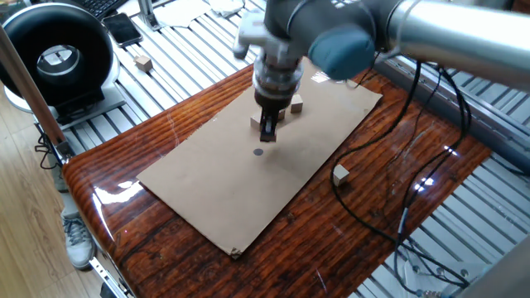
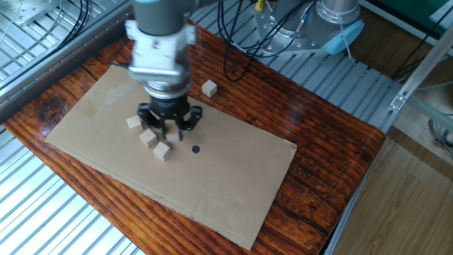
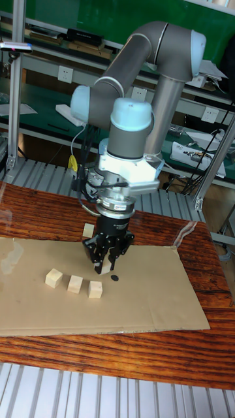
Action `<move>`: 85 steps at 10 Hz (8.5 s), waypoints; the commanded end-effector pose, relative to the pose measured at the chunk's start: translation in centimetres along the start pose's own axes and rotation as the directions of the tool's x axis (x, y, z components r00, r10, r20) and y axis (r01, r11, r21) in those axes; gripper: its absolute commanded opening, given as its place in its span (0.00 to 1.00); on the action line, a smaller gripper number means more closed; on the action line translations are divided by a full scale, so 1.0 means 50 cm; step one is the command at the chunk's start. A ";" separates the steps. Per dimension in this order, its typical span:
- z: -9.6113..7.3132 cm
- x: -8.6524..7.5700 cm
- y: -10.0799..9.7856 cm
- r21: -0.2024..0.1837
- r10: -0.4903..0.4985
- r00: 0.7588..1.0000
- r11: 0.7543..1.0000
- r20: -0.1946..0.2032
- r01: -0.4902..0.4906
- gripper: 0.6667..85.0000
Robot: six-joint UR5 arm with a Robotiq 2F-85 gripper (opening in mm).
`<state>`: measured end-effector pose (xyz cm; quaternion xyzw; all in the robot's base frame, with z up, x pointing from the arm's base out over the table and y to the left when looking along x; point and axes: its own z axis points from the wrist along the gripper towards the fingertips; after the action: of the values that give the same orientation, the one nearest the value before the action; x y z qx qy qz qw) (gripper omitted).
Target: Stack the blocks in a vertical line of five
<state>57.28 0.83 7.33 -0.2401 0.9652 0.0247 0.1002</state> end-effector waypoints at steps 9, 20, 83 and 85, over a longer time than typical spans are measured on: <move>0.043 -0.019 -0.041 0.033 0.374 0.927 0.927 0.009 -0.374 0.01; 0.055 -0.027 -0.033 0.027 0.423 0.906 0.906 0.005 -0.423 0.01; -0.001 0.198 0.040 -0.006 0.231 0.973 0.973 0.010 -0.231 1.00; -0.004 0.237 0.004 0.078 0.221 0.974 0.973 -0.048 -0.217 0.88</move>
<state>47.20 -2.88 5.11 -0.1338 0.9872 0.0207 0.0848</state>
